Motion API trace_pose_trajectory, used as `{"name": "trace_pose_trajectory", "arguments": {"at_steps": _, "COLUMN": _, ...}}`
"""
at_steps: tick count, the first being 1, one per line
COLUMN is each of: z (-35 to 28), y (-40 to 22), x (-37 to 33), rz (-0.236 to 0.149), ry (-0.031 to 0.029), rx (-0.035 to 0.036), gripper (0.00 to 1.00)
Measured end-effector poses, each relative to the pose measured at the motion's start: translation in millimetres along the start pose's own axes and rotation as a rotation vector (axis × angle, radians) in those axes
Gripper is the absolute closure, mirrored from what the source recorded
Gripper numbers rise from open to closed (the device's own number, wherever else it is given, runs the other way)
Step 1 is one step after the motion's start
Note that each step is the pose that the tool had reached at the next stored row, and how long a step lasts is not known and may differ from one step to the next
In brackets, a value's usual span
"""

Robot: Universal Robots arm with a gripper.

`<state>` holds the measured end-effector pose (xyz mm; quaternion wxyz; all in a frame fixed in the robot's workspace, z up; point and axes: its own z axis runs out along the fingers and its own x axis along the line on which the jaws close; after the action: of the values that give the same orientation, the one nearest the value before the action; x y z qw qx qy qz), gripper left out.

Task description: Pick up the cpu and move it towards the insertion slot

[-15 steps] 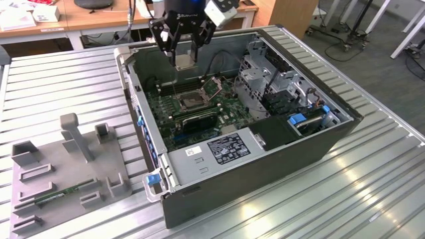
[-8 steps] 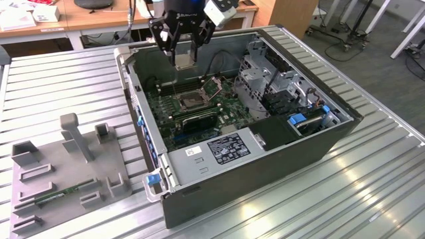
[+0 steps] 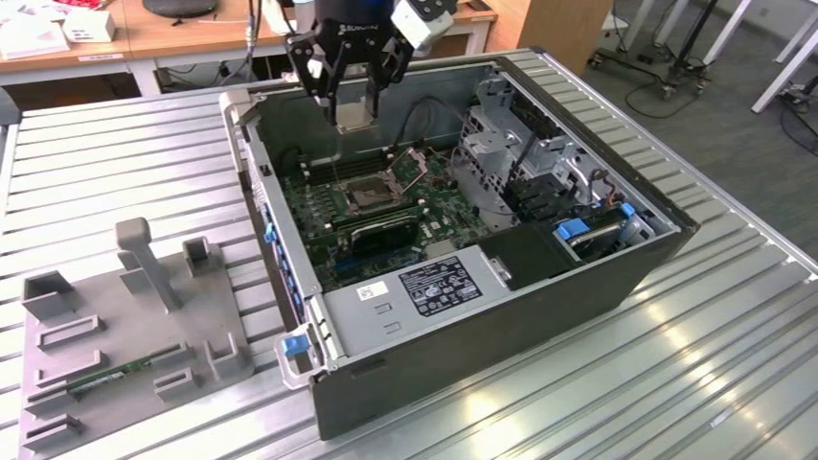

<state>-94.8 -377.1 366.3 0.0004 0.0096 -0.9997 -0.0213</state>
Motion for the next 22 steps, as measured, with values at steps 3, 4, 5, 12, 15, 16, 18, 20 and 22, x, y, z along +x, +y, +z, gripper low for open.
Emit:
{"name": "trace_pose_trajectory", "arguments": {"at_steps": 3, "z": 0.1, "y": 1.0, "x": 0.0, "rz": 0.000, "ry": 0.0001, "rx": 0.0000, "gripper": 0.46}}
{"name": "trace_pose_trajectory", "arguments": {"at_steps": 4, "z": 0.1, "y": 1.2, "x": 0.0, "rz": 0.000, "ry": 0.0001, "rx": 0.0000, "gripper": 0.46}}
{"name": "trace_pose_trajectory", "arguments": {"at_steps": 5, "z": 0.1, "y": 1.3, "x": 0.0, "rz": 0.000, "ry": 0.0000, "rx": 0.0000, "gripper": 0.46}}
{"name": "trace_pose_trajectory", "arguments": {"at_steps": 12, "z": 0.2, "y": 1.5, "x": 0.0, "rz": 0.000, "ry": 0.0000, "rx": 0.0000, "gripper": 0.46}}
{"name": "trace_pose_trajectory", "arguments": {"at_steps": 15, "z": 0.5, "y": 2.3, "x": -0.1, "rz": 0.000, "ry": 0.0001, "rx": 0.0001, "gripper": 0.46}}
{"name": "trace_pose_trajectory", "arguments": {"at_steps": 16, "z": 0.7, "y": 2.6, "x": -0.2, "rz": 0.000, "ry": 0.0001, "rx": 0.0001, "gripper": 0.46}}
{"name": "trace_pose_trajectory", "arguments": {"at_steps": 18, "z": 1.4, "y": 3.3, "x": -1.3, "rz": 0.000, "ry": 0.0001, "rx": 0.0000, "gripper": 0.46}}
{"name": "trace_pose_trajectory", "arguments": {"at_steps": 20, "z": 2.3, "y": 4.0, "x": -3.2, "rz": 0.000, "ry": 0.0000, "rx": 0.0000, "gripper": 0.46}}
{"name": "trace_pose_trajectory", "arguments": {"at_steps": 22, "z": 3.5, "y": 4.7, "x": -5.1, "rz": 0.001, "ry": 0.0001, "rx": 0.0001, "gripper": 0.46}}
